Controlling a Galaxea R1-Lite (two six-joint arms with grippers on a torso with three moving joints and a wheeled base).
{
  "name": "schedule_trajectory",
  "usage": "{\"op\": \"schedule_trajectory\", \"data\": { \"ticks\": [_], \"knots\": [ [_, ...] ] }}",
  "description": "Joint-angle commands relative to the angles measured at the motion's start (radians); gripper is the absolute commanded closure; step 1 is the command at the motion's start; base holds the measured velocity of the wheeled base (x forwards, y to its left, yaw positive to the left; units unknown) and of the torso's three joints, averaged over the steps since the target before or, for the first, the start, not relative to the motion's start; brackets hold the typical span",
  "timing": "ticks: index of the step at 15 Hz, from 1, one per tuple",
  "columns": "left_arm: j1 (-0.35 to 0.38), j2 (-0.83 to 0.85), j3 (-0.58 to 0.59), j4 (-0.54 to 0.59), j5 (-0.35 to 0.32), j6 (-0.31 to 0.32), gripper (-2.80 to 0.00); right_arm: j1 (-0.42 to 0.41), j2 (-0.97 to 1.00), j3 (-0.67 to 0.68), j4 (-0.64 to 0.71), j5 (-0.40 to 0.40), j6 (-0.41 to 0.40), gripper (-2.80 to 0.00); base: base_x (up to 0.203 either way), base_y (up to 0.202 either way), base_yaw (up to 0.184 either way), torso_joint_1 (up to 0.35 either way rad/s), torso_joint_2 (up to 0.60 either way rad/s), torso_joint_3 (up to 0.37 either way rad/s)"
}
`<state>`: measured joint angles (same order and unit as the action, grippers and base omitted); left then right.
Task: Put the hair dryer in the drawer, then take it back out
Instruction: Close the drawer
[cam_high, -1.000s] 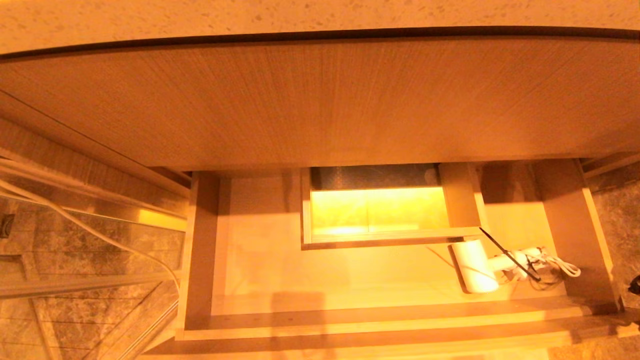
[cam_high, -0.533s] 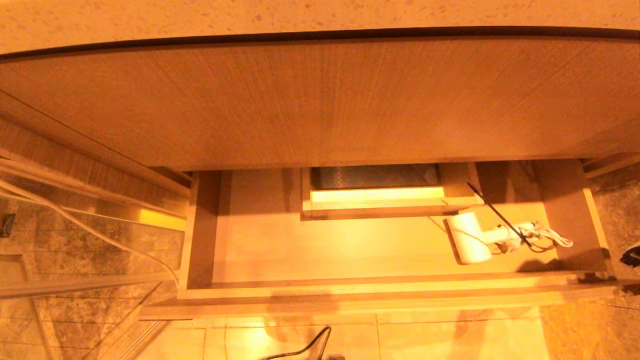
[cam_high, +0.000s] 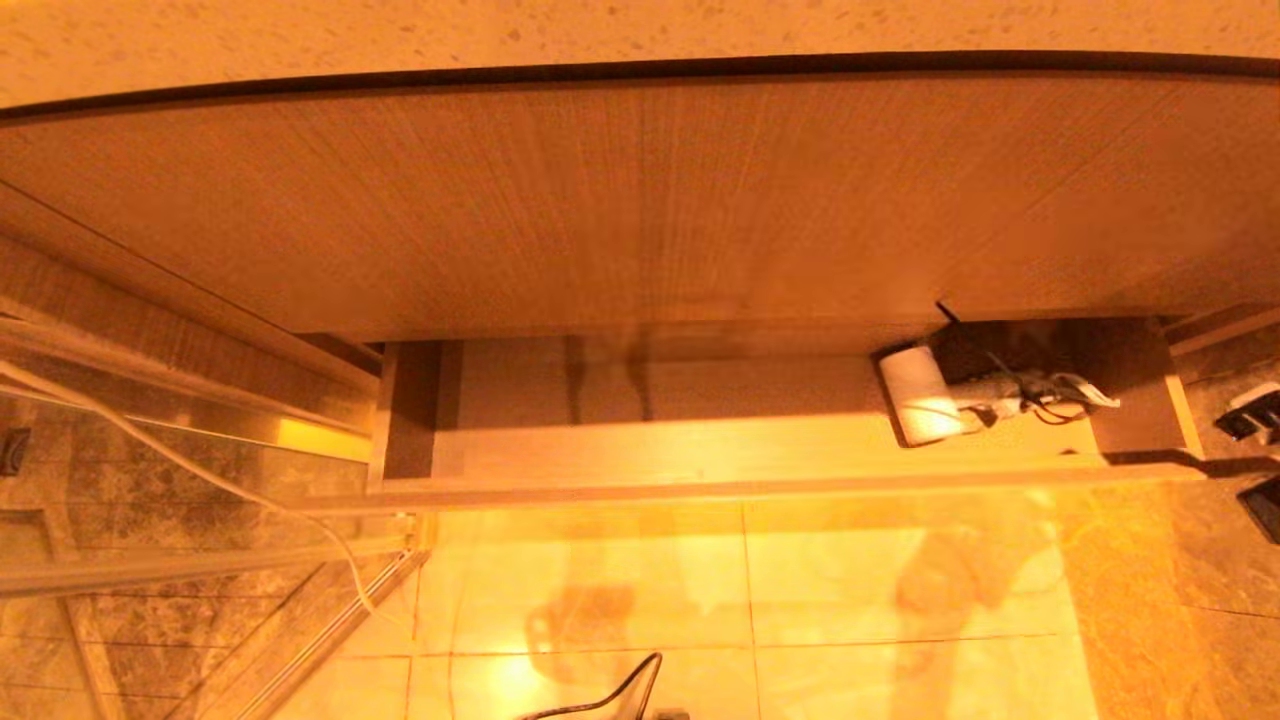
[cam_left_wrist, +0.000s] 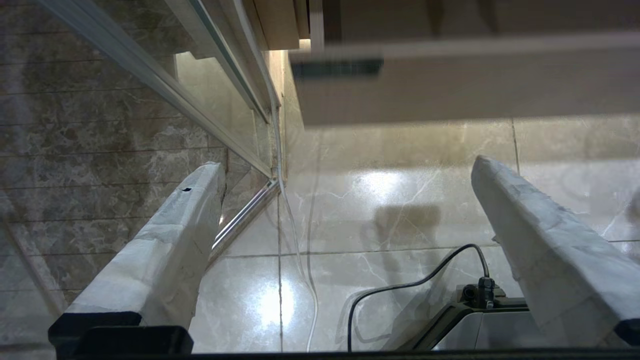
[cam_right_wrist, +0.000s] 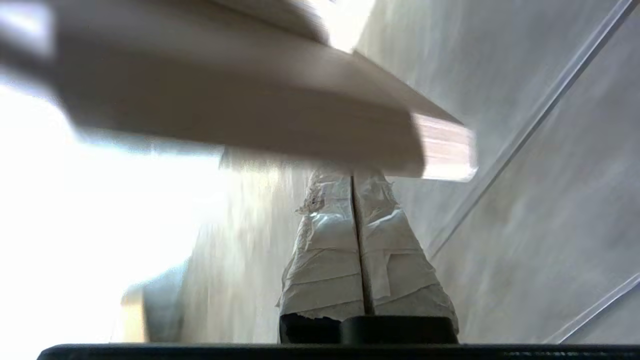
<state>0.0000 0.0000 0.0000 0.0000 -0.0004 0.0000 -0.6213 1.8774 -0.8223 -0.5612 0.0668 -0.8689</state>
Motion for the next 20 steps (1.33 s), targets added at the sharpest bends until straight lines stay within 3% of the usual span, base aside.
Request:
{"op": "schedule_trajectory", "data": {
  "ticks": [1,5,8,11,13,20],
  "knots": [
    [0.000,0.000,0.000,0.000,0.000,0.000,-2.80,0.001,-0.037,0.002,-0.006,0.027,-0.005,0.00,0.000,0.000,0.000,0.000,0.00,0.000],
    [0.000,0.000,0.000,0.000,0.000,0.000,-2.80,-0.029,-0.130,-0.004,0.033,0.159,-0.045,0.00,0.000,0.000,0.000,0.000,0.00,0.000],
    [0.000,0.000,0.000,0.000,0.000,0.000,-2.80,-0.049,-0.172,0.002,0.124,0.185,-0.112,0.00,0.000,0.000,0.000,0.000,0.00,0.000],
    [0.000,0.000,0.000,0.000,0.000,0.000,-2.80,-0.057,-0.195,0.049,0.111,0.237,-0.150,0.00,0.000,0.000,0.000,0.000,0.00,0.000],
    [0.000,0.000,0.000,0.000,0.000,0.000,-2.80,-0.056,-0.189,0.079,0.019,0.265,-0.189,0.00,0.000,0.000,0.000,0.000,0.00,0.000],
    [0.000,0.000,0.000,0.000,0.000,0.000,-2.80,-0.039,-0.066,0.146,-0.344,0.275,-0.199,0.00,0.000,0.000,0.000,0.000,0.00,0.000]
  ]
}}
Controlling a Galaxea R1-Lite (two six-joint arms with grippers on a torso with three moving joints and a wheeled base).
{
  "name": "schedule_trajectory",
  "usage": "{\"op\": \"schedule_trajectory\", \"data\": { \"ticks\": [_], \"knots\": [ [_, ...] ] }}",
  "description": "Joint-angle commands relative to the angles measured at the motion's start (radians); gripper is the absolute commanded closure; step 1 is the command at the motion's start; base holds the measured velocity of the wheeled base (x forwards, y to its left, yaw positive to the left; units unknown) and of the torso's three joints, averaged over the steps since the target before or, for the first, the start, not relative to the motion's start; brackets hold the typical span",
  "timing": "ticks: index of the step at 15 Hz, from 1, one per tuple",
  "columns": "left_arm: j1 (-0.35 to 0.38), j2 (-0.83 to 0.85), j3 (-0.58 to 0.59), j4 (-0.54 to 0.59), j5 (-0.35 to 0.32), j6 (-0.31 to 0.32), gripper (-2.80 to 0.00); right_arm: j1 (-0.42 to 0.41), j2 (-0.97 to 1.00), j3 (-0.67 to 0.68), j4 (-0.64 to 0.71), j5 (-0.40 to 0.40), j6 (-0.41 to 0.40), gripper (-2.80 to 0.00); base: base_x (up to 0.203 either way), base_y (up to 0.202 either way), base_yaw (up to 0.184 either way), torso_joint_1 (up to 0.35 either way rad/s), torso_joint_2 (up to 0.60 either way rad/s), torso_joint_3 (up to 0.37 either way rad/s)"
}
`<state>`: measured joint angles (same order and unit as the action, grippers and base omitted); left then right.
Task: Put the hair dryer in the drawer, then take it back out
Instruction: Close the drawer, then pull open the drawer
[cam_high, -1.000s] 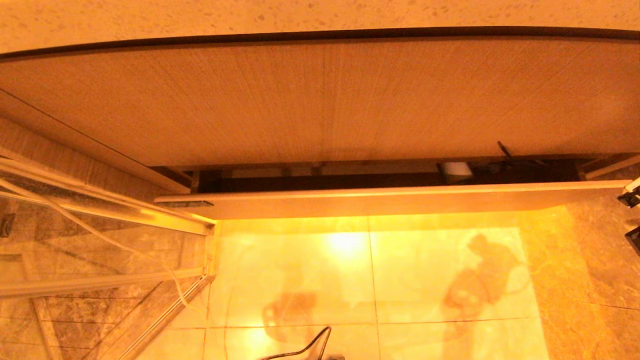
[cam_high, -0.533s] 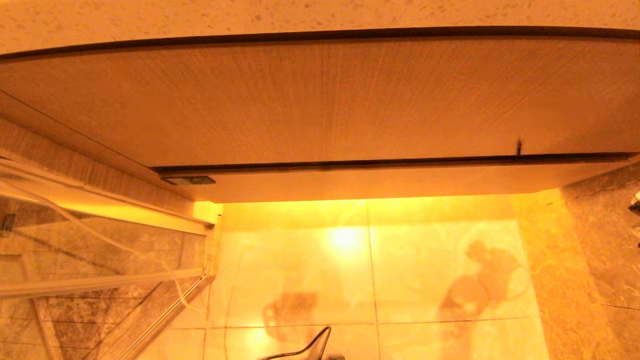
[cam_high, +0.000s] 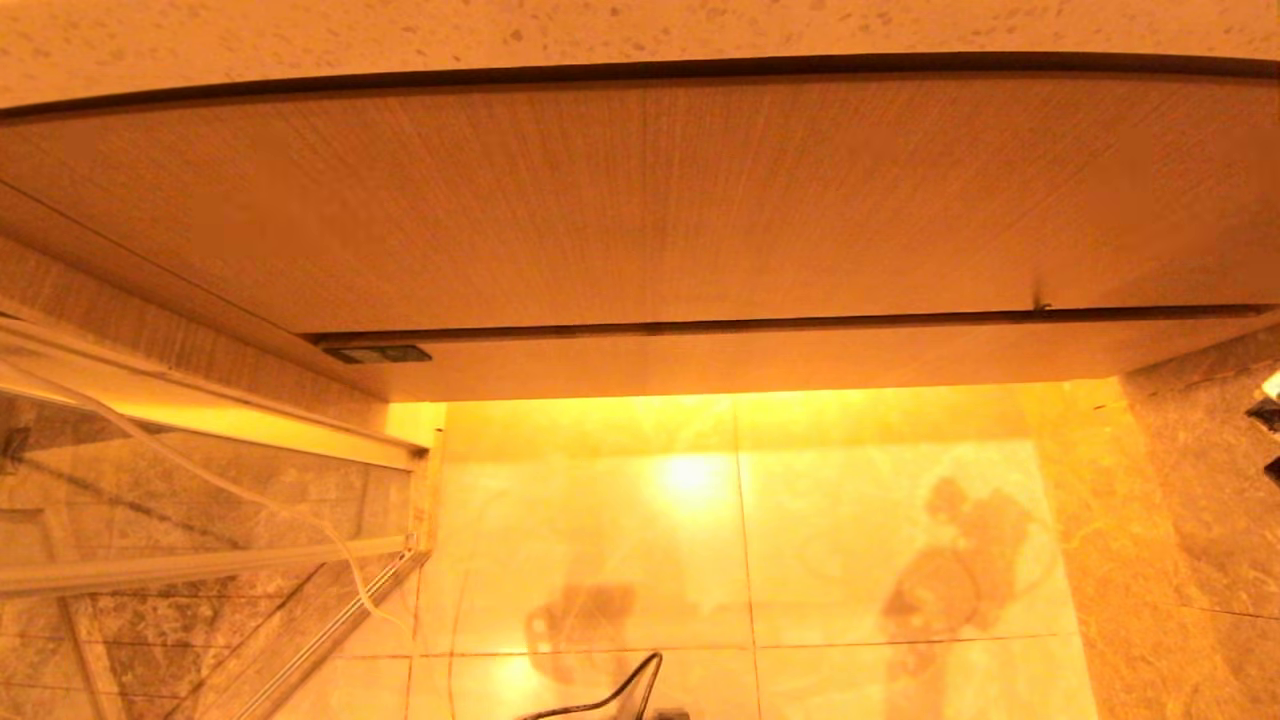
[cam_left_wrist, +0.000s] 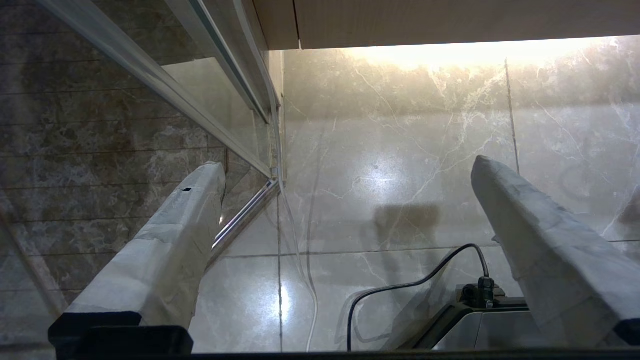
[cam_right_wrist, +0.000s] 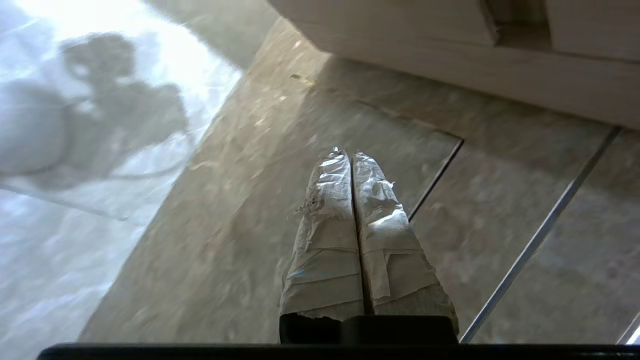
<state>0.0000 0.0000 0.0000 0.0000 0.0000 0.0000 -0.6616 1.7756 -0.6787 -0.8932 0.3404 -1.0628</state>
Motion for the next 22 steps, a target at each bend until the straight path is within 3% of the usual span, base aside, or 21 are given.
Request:
{"op": "schedule_trajectory", "data": {
  "ticks": [1,6,10,15,19,22],
  "knots": [
    [0.000,0.000,0.000,0.000,0.000,0.000,-2.80,0.003,0.051,-0.001,-0.036,0.002,-0.008,0.00,0.000,0.000,0.000,0.000,0.00,0.000],
    [0.000,0.000,0.000,0.000,0.000,0.000,-2.80,0.039,0.173,-0.028,-0.229,-0.003,-0.021,0.00,0.000,0.000,0.000,0.000,0.00,0.000],
    [0.000,0.000,0.000,0.000,0.000,0.000,-2.80,0.043,0.232,-0.066,-0.279,-0.006,-0.030,0.00,0.000,0.000,0.000,0.000,0.00,0.000],
    [0.000,0.000,0.000,0.000,0.000,0.000,-2.80,0.044,0.084,-0.029,-0.045,-0.024,-0.042,0.00,0.000,0.000,0.000,0.000,0.00,0.000],
    [0.000,0.000,0.000,0.000,0.000,0.000,-2.80,0.077,-0.126,0.018,0.203,-0.159,-0.028,0.00,0.000,0.000,0.000,0.000,0.00,0.000],
    [0.000,0.000,0.000,0.000,0.000,0.000,-2.80,0.104,-0.286,0.066,0.312,-0.209,0.010,0.00,0.000,0.000,0.000,0.000,0.00,0.000]
  ]
}}
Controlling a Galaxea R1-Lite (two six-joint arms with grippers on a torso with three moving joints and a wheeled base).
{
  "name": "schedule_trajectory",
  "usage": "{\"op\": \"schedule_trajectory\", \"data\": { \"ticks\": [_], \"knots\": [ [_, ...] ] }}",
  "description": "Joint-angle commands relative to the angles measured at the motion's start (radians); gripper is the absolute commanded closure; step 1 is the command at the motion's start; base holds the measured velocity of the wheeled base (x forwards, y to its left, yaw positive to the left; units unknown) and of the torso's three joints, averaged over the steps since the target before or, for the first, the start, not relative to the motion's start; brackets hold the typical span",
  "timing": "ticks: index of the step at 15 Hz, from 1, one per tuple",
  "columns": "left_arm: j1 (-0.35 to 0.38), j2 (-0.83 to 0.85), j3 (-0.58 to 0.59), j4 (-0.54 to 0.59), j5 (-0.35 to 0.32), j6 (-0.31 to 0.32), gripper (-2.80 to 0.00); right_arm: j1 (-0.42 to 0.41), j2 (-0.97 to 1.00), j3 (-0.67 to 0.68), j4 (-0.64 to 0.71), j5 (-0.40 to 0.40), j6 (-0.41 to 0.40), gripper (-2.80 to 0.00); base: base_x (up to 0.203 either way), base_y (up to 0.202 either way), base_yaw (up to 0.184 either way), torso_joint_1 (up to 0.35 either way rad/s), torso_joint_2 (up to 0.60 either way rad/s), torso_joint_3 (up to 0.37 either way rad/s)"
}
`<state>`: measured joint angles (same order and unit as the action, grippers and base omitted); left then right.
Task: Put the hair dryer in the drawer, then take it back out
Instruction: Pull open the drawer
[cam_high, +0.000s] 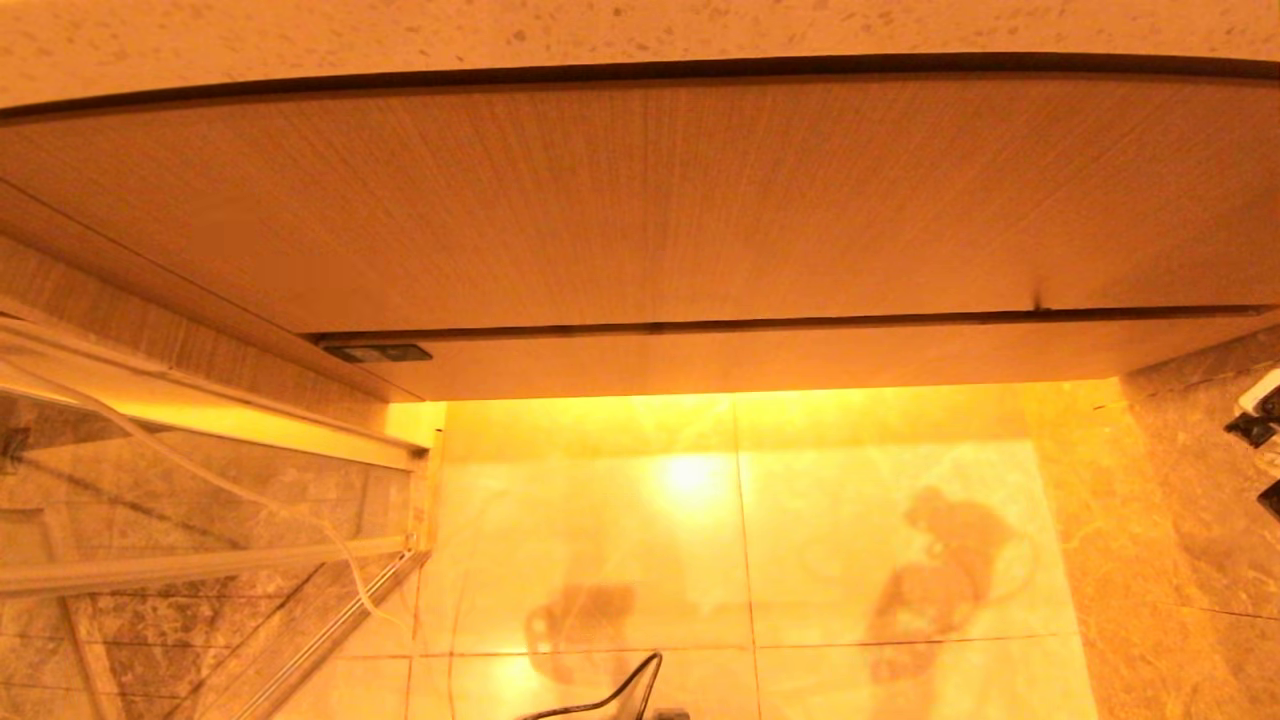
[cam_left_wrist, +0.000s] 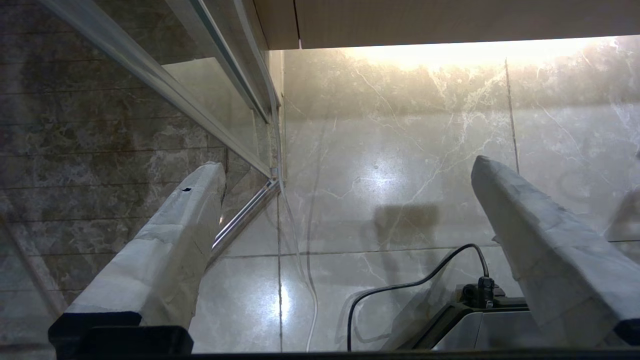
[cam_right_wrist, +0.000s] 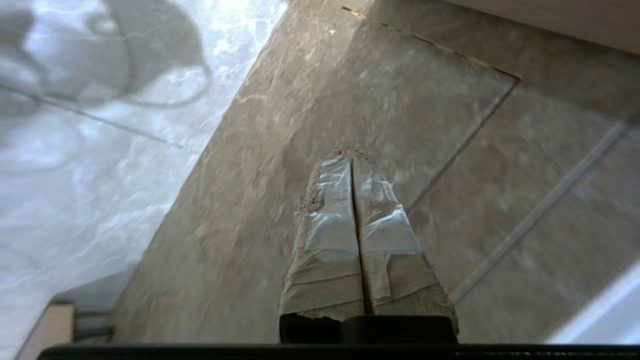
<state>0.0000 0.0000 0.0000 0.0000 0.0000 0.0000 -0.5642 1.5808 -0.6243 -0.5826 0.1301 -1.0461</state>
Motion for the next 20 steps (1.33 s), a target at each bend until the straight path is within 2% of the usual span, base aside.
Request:
{"op": "schedule_trajectory", "data": {
  "ticks": [1,4,8,10,13,14,15,17,20],
  "knots": [
    [0.000,0.000,0.000,0.000,0.000,0.000,-2.80,0.018,-0.141,0.024,0.055,-0.008,0.000,0.00,0.000,0.000,0.000,0.000,0.00,0.000],
    [0.000,0.000,0.000,0.000,0.000,0.000,-2.80,0.087,-0.291,0.045,0.243,-0.012,0.014,0.00,0.000,0.000,0.000,0.000,0.00,0.000],
    [0.000,0.000,0.000,0.000,0.000,0.000,-2.80,0.216,-0.499,0.060,0.338,-0.015,0.018,0.00,0.000,0.000,0.000,0.000,0.00,0.000],
    [0.000,0.000,0.000,0.000,0.000,0.000,-2.80,0.317,-0.620,0.058,0.353,-0.016,0.002,0.00,0.000,0.000,0.000,0.000,0.00,0.000],
    [0.000,0.000,0.000,0.000,0.000,0.000,-2.80,0.517,-0.785,0.062,0.364,-0.003,-0.119,0.00,0.000,0.000,0.000,0.000,0.00,0.000],
    [0.000,0.000,0.000,0.000,0.000,0.000,-2.80,0.569,-0.823,0.081,0.365,0.029,-0.163,0.00,0.000,0.000,0.000,0.000,0.00,0.000],
    [0.000,0.000,0.000,0.000,0.000,0.000,-2.80,0.603,-0.842,0.097,0.358,0.095,-0.230,0.00,0.000,0.000,0.000,0.000,0.00,0.000],
    [0.000,0.000,0.000,0.000,0.000,0.000,-2.80,0.630,-0.827,0.133,0.352,0.231,-0.349,0.00,0.000,0.000,0.000,0.000,0.00,0.000],
    [0.000,0.000,0.000,0.000,0.000,0.000,-2.80,0.639,-0.684,0.146,0.349,0.302,-0.428,0.00,0.000,0.000,0.000,0.000,0.00,0.000]
  ]
}}
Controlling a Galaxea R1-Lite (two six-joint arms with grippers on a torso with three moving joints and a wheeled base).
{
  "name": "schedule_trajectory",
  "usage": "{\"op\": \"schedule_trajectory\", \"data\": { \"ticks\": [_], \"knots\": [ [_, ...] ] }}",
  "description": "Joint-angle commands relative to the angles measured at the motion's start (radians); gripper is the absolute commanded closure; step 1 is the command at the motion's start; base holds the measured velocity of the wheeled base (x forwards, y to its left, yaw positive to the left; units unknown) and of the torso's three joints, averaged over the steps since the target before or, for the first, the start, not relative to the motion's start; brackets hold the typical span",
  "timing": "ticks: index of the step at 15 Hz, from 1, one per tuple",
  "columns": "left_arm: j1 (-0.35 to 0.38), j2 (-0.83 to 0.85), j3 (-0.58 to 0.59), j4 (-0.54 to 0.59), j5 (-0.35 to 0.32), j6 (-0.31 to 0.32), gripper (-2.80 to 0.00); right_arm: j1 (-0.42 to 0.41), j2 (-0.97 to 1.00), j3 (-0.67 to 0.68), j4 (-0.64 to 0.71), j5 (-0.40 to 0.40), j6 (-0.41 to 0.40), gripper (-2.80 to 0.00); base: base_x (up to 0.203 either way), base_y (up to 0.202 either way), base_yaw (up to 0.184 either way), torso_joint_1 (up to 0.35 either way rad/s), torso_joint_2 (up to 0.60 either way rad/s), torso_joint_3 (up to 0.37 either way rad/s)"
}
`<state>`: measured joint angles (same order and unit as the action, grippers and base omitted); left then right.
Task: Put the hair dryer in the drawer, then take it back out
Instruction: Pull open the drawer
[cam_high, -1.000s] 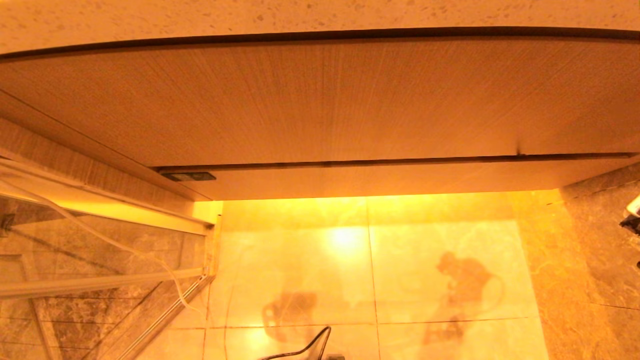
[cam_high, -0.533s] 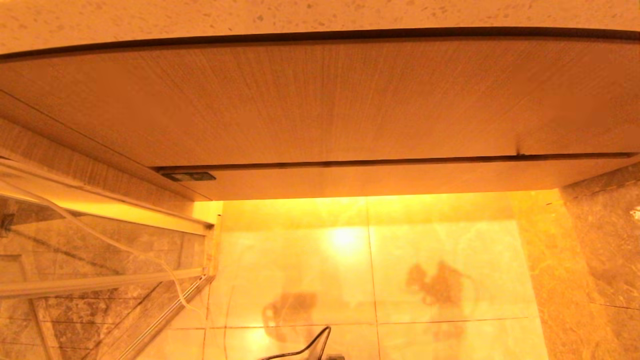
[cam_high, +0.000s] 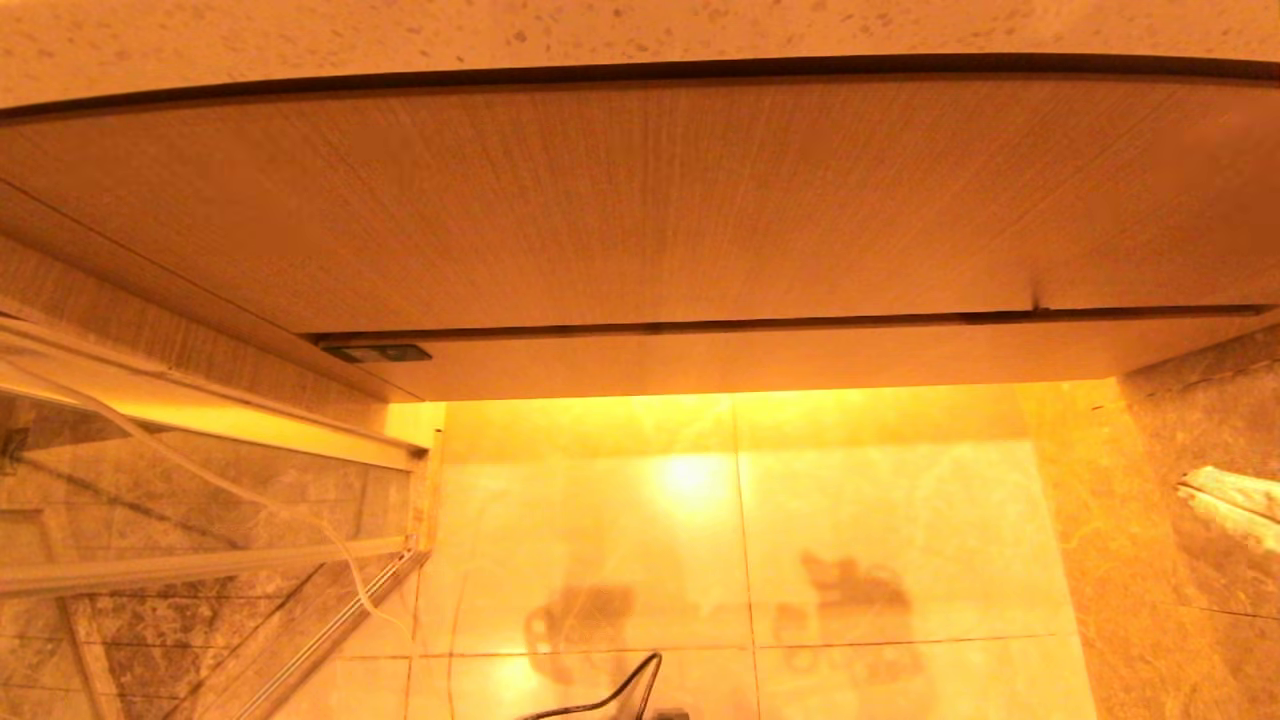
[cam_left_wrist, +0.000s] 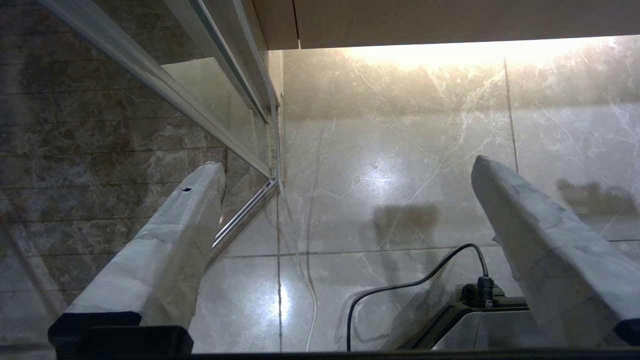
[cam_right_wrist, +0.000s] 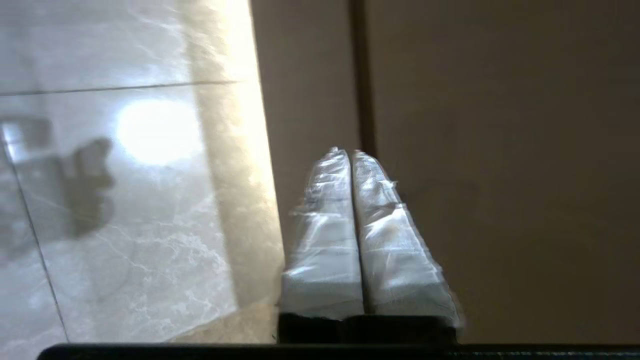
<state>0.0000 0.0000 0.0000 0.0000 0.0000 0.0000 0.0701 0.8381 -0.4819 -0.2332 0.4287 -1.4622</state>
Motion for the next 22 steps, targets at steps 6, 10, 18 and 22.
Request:
{"op": "schedule_trajectory", "data": {
  "ticks": [6,10,18,22],
  "knots": [
    [0.000,0.000,0.000,0.000,0.000,0.000,-2.80,0.025,0.366,-0.052,-0.176,0.065,-0.050,-2.80,0.000,0.000,0.000,0.000,0.00,0.000],
    [0.000,0.000,0.000,0.000,0.000,0.000,-2.80,0.025,0.551,-0.070,-0.391,0.015,-0.055,-2.80,0.000,0.000,0.000,0.000,0.00,0.000],
    [0.000,0.000,0.000,0.000,0.000,0.000,-2.80,0.022,0.837,-0.199,-0.576,-0.084,-0.043,-2.80,0.000,0.000,0.000,0.000,0.00,0.000],
    [0.000,0.000,0.000,0.000,0.000,0.000,-2.80,0.020,0.917,-0.266,-0.618,-0.092,-0.041,-2.80,0.000,0.000,0.000,0.000,0.00,0.000]
  ]
}}
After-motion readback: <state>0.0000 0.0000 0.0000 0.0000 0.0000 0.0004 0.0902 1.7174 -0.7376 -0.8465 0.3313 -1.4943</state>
